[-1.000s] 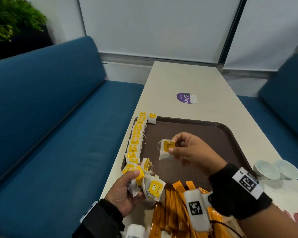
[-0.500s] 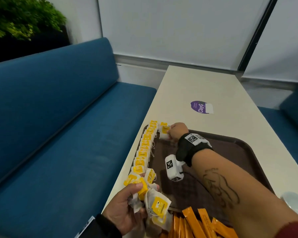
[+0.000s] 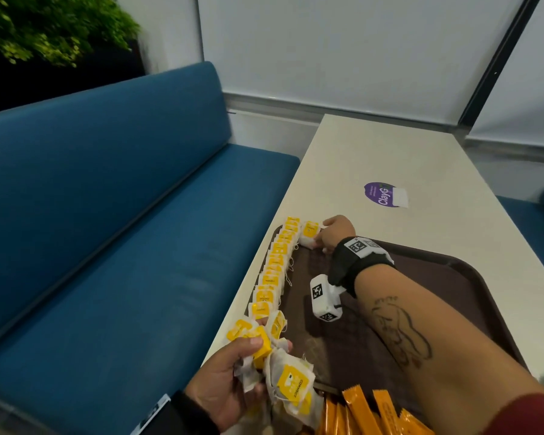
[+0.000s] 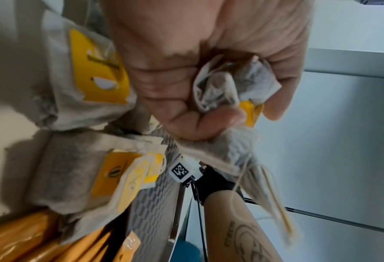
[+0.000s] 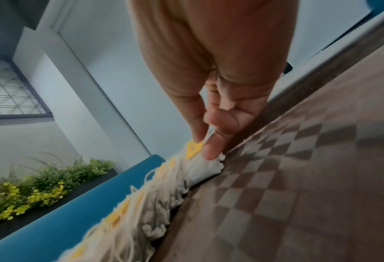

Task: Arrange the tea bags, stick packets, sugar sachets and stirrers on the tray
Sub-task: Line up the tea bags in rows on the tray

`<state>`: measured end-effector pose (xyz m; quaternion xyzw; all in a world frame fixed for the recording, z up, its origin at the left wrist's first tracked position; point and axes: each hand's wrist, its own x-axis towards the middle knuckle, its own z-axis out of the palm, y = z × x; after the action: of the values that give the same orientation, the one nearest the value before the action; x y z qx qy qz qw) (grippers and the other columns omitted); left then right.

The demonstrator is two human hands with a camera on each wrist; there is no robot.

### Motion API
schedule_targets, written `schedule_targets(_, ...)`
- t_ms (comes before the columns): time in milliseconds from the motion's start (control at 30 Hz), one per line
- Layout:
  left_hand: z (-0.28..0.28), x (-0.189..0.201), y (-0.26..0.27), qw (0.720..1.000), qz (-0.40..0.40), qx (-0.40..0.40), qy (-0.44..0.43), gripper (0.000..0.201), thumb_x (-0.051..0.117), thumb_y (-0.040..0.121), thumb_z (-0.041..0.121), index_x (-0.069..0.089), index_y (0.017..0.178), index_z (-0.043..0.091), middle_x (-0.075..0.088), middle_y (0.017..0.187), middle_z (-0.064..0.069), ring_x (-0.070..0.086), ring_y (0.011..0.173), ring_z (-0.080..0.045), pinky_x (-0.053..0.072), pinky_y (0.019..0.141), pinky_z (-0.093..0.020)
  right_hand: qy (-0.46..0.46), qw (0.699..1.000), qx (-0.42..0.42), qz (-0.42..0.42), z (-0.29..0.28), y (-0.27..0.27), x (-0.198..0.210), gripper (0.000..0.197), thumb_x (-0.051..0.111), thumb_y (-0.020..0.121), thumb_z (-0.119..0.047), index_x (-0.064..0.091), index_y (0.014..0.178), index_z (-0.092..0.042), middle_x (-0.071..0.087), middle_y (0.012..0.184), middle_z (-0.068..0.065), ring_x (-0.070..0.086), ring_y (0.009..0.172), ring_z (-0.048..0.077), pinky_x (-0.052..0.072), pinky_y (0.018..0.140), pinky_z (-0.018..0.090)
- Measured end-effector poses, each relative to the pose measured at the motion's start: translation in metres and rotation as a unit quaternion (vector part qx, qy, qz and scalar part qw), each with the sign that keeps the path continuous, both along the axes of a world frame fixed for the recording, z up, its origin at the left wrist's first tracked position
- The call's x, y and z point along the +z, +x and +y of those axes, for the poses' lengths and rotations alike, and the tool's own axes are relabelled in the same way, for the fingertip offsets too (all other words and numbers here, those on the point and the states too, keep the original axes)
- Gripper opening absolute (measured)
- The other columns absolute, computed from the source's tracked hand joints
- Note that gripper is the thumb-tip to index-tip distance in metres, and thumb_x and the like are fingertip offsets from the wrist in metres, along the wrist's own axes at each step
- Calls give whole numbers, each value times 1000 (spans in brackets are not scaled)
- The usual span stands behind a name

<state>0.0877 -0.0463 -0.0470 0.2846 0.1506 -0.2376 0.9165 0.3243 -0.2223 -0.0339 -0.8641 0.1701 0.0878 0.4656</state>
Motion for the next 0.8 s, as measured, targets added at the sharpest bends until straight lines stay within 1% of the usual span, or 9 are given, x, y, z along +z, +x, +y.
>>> schedule_targets(100,1,0,-1,1000,-1,-10,24,114,93,7,9,58,115,0,69,93,-28,70,65,-35,54,42,-37,-8,998,-4,-59,-5,-18,12,44,69,75,5,54,115,-6,63,104,15,62,88,28,47,62,31)
schedule_targets(233,-1,14,1,1000,-16,5,8,108,93,10,10,59,111,-4,70,86,-26,68,55,-32,48,33,-26,95,981,169,-30,-4,-83,45,17,66,82,0,57,94,-9,58,73,5,55,59,12,34,48,24)
schedule_targets(300,-2,17,1,1000,-16,7,18,80,88,38,15,60,110,-3,71,85,-22,68,54,-29,45,31,-21,132,954,269,1,-7,-123,57,16,66,83,1,57,86,-12,60,70,-1,55,56,9,34,44,20)
schedule_targets(367,-4,22,1,999,2,24,37,40,64,68,17,64,102,-3,72,81,-18,66,50,-23,42,30,-17,160,937,310,24,-12,-160,61,14,66,83,-1,59,82,-13,63,66,-1,57,54,9,34,39,17)
schedule_targets(433,-7,22,3,998,13,45,42,25,54,77,16,69,88,0,70,72,-14,63,45,-19,41,32,-15,178,942,281,32,-14,-193,63,13,69,83,-22,59,81,-13,64,65,-1,57,53,10,34,39,18)
schedule_targets(533,-15,20,4,995,26,79,52,22,59,72,18,64,88,4,65,64,-9,57,39,-15,43,34,-15,193,955,223,27,-10,-231,65,41,66,66,-49,58,81,-12,65,68,2,55,52,11,36,41,18)
schedule_targets(633,-23,17,2,993,37,88,69,38,63,66,21,62,99,2,62,73,-12,58,43,-16,45,37,-17,178,963,203,-5,-2,-253,57,46,77,64,-39,63,90,-4,70,80,13,61,62,17,50,53,26)
schedule_targets(700,-27,18,0,994,39,84,59,35,63,69,19,59,99,1,61,72,-12,58,44,-16,44,36,-17,160,974,152,-43,3,-257,51,31,80,72,-23,66,91,-2,71,86,19,62,68,23,54,63,39)
schedule_targets(800,-29,18,-2,995,45,79,50,29,62,70,18,57,92,1,60,66,-13,55,41,-17,43,34,-16,155,980,94,-78,6,-258,51,14,73,80,-14,66,84,-2,67,70,9,59,59,17,51,56,30)
